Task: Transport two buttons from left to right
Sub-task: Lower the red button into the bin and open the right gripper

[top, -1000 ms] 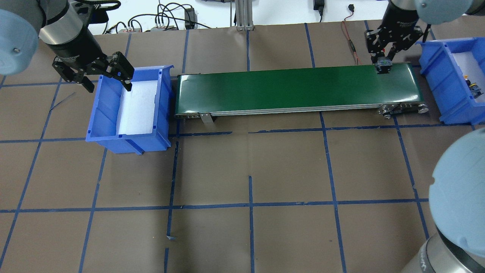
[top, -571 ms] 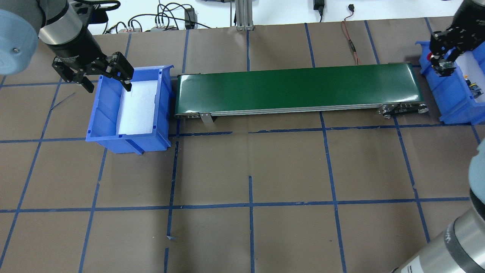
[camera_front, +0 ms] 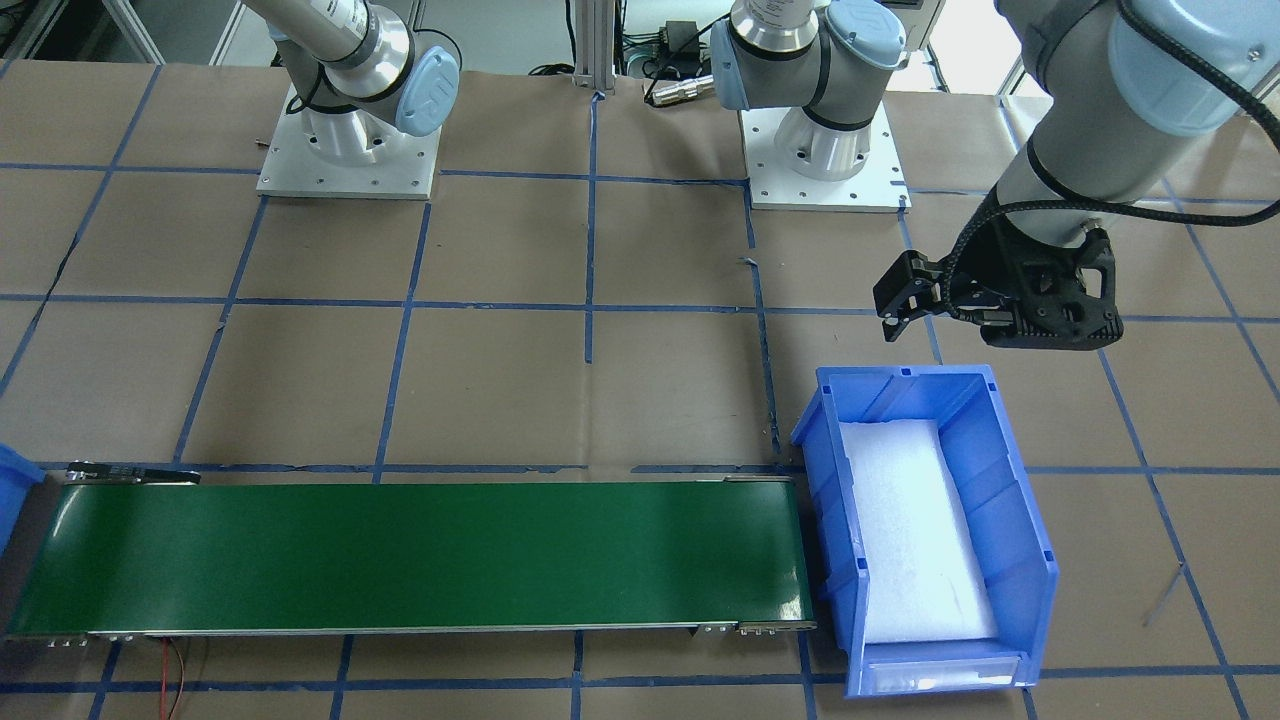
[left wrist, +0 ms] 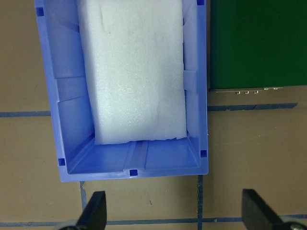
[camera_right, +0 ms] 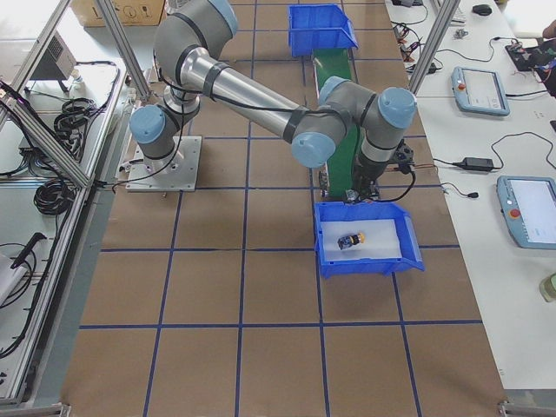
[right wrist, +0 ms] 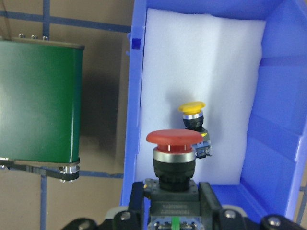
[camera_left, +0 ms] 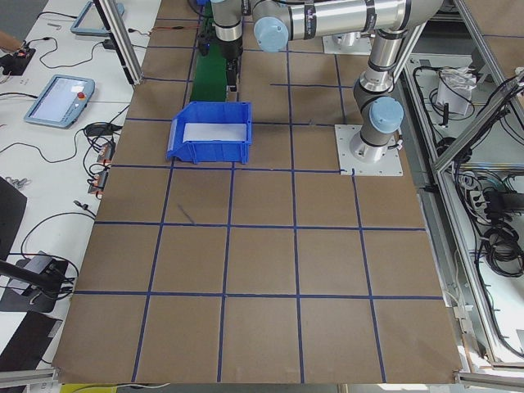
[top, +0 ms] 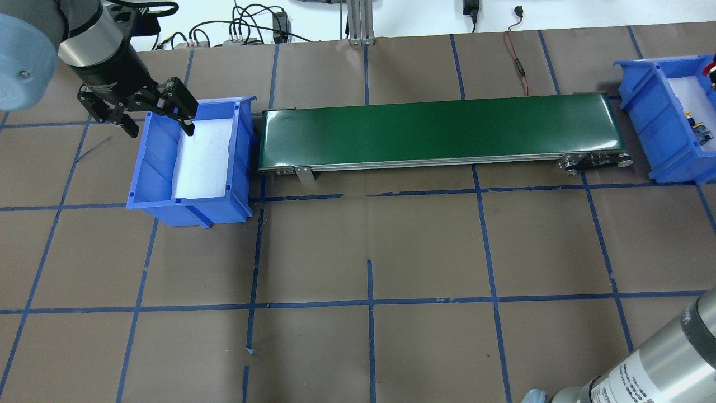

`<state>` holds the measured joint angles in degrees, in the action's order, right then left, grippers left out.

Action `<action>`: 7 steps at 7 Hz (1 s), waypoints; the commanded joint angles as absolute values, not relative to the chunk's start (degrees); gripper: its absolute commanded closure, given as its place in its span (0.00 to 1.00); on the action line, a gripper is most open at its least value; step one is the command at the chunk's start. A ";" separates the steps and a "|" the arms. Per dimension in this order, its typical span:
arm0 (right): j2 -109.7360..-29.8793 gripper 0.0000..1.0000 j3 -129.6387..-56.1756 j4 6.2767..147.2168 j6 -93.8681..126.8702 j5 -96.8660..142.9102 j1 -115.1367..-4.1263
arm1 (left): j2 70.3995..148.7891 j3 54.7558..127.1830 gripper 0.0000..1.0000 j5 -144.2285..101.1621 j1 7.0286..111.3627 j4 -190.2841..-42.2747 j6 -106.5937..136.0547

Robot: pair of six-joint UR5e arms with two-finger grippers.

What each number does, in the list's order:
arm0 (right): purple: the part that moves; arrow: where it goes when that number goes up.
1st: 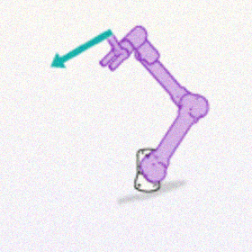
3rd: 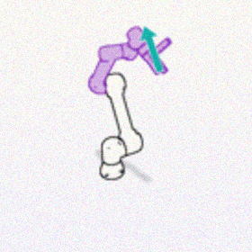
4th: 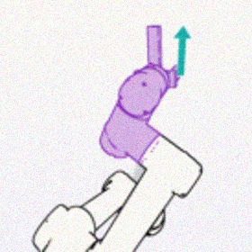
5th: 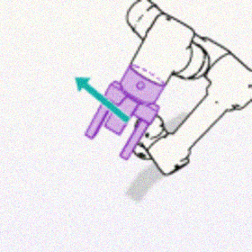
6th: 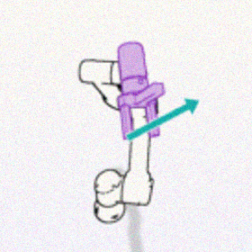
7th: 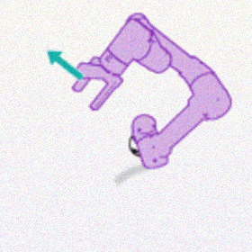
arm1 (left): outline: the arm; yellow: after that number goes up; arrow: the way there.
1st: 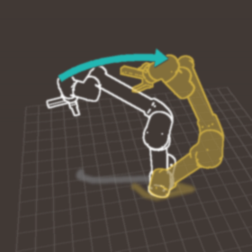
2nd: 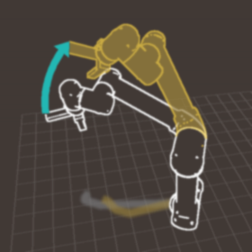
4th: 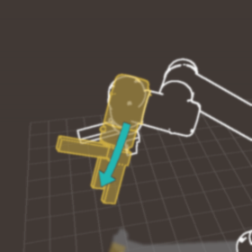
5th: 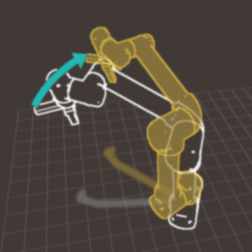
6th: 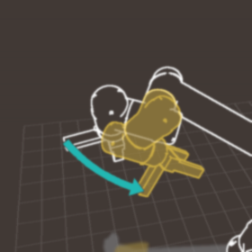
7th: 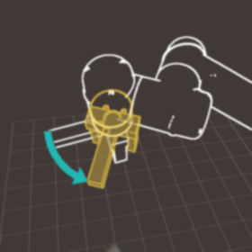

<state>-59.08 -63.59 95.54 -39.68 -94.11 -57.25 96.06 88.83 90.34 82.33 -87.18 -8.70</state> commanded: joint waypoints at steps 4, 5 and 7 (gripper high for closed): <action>-48.35 0.87 -54.76 99.57 -41.12 -93.43 -57.57 | 96.15 88.68 0.00 90.44 82.35 -86.93 -8.70; -47.90 0.87 -54.84 100.10 -41.22 -93.43 -57.57 | 96.15 88.77 0.00 90.35 82.35 -87.01 -8.70; -44.40 0.87 -54.76 104.13 -42.96 -93.08 -57.22 | 96.15 88.51 0.00 90.09 82.27 -86.84 -8.70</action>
<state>-46.39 -54.80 101.89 -41.65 -93.34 -57.44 96.15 88.65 90.25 82.34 -86.89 -8.70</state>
